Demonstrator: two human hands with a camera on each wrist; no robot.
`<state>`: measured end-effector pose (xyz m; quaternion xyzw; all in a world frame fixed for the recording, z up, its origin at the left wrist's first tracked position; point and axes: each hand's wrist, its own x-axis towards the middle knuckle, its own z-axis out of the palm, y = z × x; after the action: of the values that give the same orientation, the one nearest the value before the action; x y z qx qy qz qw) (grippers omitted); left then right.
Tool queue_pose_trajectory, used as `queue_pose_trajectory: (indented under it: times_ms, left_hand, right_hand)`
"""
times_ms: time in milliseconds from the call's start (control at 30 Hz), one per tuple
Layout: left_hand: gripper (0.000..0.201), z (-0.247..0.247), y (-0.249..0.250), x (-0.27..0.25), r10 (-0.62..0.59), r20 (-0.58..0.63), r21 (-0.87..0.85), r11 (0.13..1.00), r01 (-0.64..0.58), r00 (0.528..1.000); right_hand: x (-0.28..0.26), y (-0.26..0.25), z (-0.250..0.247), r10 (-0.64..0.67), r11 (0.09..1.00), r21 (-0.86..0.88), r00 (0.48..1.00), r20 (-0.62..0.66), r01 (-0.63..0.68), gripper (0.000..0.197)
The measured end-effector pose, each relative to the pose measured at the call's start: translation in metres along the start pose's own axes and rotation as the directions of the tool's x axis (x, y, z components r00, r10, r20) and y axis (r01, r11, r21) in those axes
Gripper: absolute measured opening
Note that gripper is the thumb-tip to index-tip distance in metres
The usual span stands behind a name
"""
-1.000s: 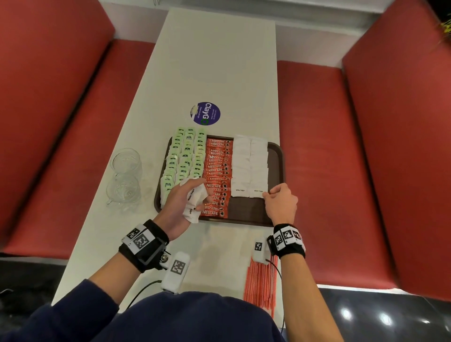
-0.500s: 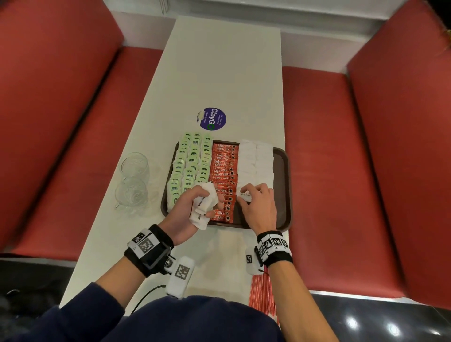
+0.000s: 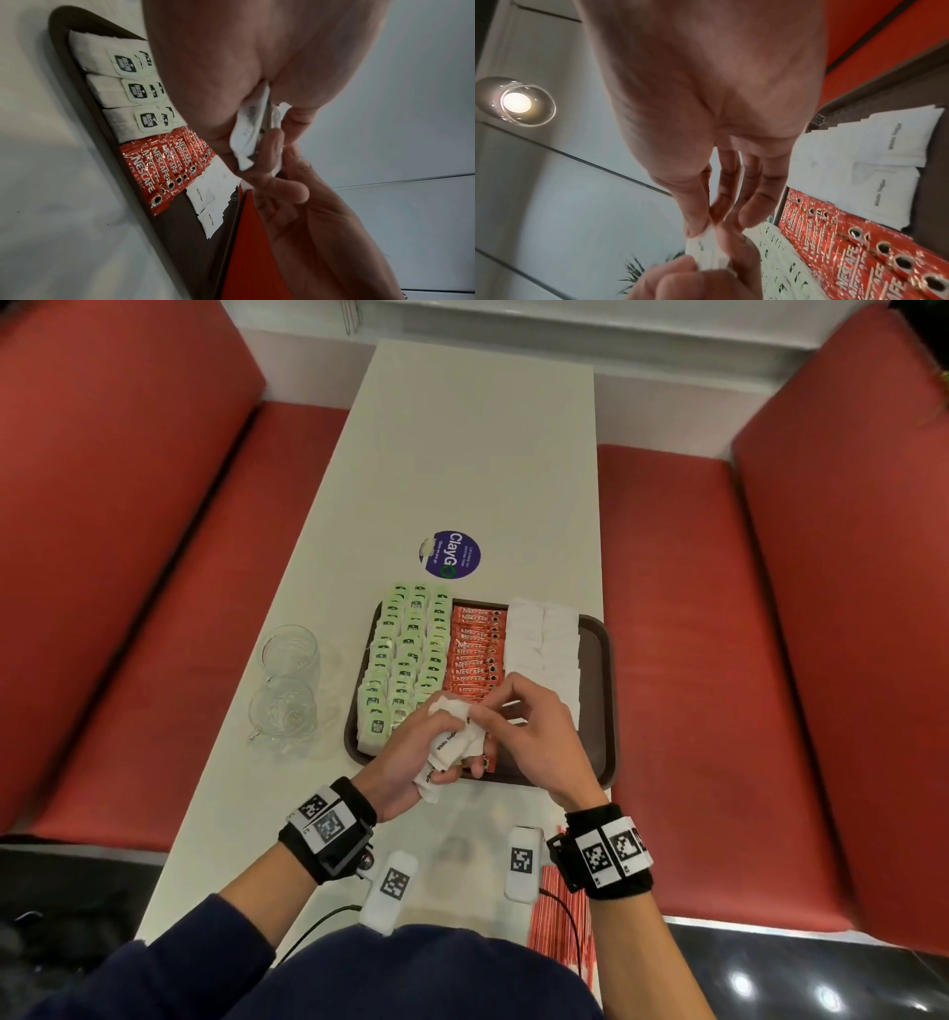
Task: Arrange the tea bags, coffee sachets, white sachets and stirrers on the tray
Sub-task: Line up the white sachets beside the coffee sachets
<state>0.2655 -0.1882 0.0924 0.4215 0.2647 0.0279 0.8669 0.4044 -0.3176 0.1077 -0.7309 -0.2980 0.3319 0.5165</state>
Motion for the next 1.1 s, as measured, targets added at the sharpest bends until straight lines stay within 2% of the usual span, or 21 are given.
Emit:
queue_pose_trajectory:
  times_ms: [200, 267, 367, 433, 533, 667, 733, 800, 867, 933, 1100]
  left_hand:
    - [0.017, -0.004, -0.001, 0.0, 0.003, -0.038, 0.055, 0.998, -0.001, 0.999]
    - [0.021, -0.004, -0.003, 0.001, 0.043, -0.072, 0.1, 0.994, -0.036, 0.996]
    - [0.037, -0.003, -0.005, 0.004, 0.12, -0.116, 0.172, 0.98, -0.099, 0.986]
    - [0.032, -0.004, -0.003, 0.005, 0.164, -0.152, 0.192, 0.972, -0.133, 0.975]
    - [0.024, -0.006, -0.001, 0.008, 0.184, -0.2, 0.192, 0.971, -0.146, 0.962]
    - [0.018, -0.006, -0.003, 0.011, 0.165, -0.19, 0.231, 0.965, -0.119, 0.968]
    - [0.015, -0.004, -0.004, 0.011, 0.158, -0.189, 0.24, 0.965, -0.111, 0.969]
    - [0.014, -0.006, -0.005, 0.011, 0.142, -0.208, 0.212, 0.972, -0.097, 0.968]
    - [0.015, -0.011, -0.005, 0.011, 0.109, -0.226, 0.156, 0.985, -0.074, 0.968]
    - [0.019, -0.016, -0.005, 0.011, 0.081, -0.237, 0.109, 0.992, -0.056, 0.968]
    - [0.015, -0.025, -0.005, 0.007, 0.026, -0.262, 0.027, 0.999, -0.02, 0.965]
  right_hand:
    - [0.003, -0.001, -0.006, 0.011, 0.999, 0.054, 0.992, -0.128, -0.004, 0.016]
    - [0.001, -0.003, -0.004, 0.029, 0.995, 0.101, 0.985, -0.167, -0.012, 0.018]
    - [-0.004, -0.005, -0.002, 0.099, 0.961, 0.273, 0.977, -0.187, -0.045, 0.021]
    - [-0.006, -0.003, -0.003, 0.13, 0.944, 0.322, 0.978, -0.165, -0.071, 0.022]
    - [-0.008, 0.006, -0.01, 0.198, 0.945, 0.29, 0.969, -0.15, -0.149, 0.023]
    - [-0.009, 0.016, -0.02, 0.224, 0.966, 0.161, 0.965, -0.132, -0.202, 0.018]
    - [-0.009, 0.021, -0.03, 0.228, 0.967, 0.16, 0.954, -0.193, -0.199, 0.014]
    - [-0.008, 0.031, -0.043, 0.238, 0.967, 0.16, 0.92, -0.311, -0.196, 0.011]
    - [-0.006, 0.048, -0.057, 0.234, 0.972, 0.098, 0.876, -0.422, -0.213, 0.007]
    - [-0.003, 0.068, -0.066, 0.246, 0.964, 0.022, 0.85, -0.466, -0.267, 0.007]
    - [0.007, 0.103, -0.051, 0.327, 0.924, -0.059, 0.859, -0.394, -0.379, 0.011]
